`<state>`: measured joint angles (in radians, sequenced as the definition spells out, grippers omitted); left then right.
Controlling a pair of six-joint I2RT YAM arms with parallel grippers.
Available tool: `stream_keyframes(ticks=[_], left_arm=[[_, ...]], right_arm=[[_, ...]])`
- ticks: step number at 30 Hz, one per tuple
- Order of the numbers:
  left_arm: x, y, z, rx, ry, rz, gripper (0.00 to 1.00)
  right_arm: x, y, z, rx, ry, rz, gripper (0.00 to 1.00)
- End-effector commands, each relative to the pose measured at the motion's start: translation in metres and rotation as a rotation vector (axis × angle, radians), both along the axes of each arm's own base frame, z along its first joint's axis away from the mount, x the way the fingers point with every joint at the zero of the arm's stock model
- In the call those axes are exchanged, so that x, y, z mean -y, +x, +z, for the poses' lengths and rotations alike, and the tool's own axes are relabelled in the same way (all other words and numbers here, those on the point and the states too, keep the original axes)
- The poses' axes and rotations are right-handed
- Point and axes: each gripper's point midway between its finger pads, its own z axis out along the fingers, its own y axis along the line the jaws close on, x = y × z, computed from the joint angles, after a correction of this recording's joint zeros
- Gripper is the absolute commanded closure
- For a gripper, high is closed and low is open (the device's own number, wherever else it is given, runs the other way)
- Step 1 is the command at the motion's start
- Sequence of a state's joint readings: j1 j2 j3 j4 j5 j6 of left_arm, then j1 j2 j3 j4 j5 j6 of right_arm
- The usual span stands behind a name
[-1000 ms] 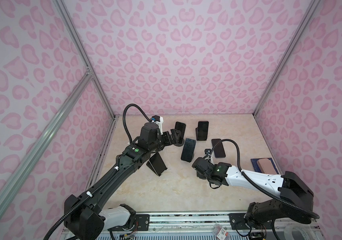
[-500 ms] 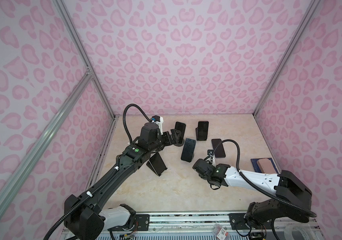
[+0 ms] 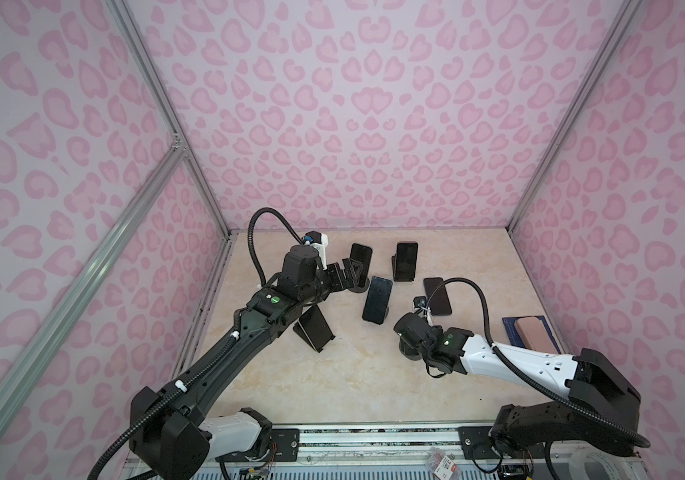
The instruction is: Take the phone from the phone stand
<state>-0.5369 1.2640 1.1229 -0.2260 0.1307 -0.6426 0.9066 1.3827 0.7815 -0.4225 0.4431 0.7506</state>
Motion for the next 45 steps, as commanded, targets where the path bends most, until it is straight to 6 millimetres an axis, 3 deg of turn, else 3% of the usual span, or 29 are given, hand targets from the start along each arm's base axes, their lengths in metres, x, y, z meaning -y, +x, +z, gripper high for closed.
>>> stream_keyframes(ticks=[1,9,24,27,30,33,36,41,45], left_arm=[[0.002,0.003,0.004,0.025,-0.009,0.001,0.00],[0.003,0.003,0.004,0.021,-0.013,-0.005,0.00],[0.004,0.002,0.005,0.021,-0.015,-0.008,0.00],[0.004,0.001,0.007,0.026,-0.018,-0.011,0.00],[0.004,0.000,0.010,0.031,-0.023,-0.014,0.00],[0.005,-0.001,0.010,0.031,-0.028,-0.019,0.01],[0.006,-0.001,0.011,0.031,-0.032,-0.023,0.01],[0.008,-0.002,0.010,0.026,-0.034,-0.027,0.01],[0.010,-0.003,0.009,0.022,-0.036,-0.035,0.01]], right_arm=[[0.012,0.003,-0.001,0.022,-0.047,-0.064,0.31],[0.008,0.004,-0.005,0.018,-0.056,-0.062,0.34],[0.012,0.007,0.015,0.079,-0.069,-0.043,0.40],[0.032,0.021,0.030,0.102,-0.096,-0.084,0.40],[0.059,0.045,0.061,0.175,-0.097,-0.146,0.41],[0.095,0.076,0.091,0.261,-0.082,-0.226,0.44],[0.132,0.105,0.104,0.278,-0.061,-0.309,0.45],[0.204,0.141,0.098,0.245,-0.083,-0.479,0.45],[0.256,0.154,0.087,0.220,-0.085,-0.620,0.45]])
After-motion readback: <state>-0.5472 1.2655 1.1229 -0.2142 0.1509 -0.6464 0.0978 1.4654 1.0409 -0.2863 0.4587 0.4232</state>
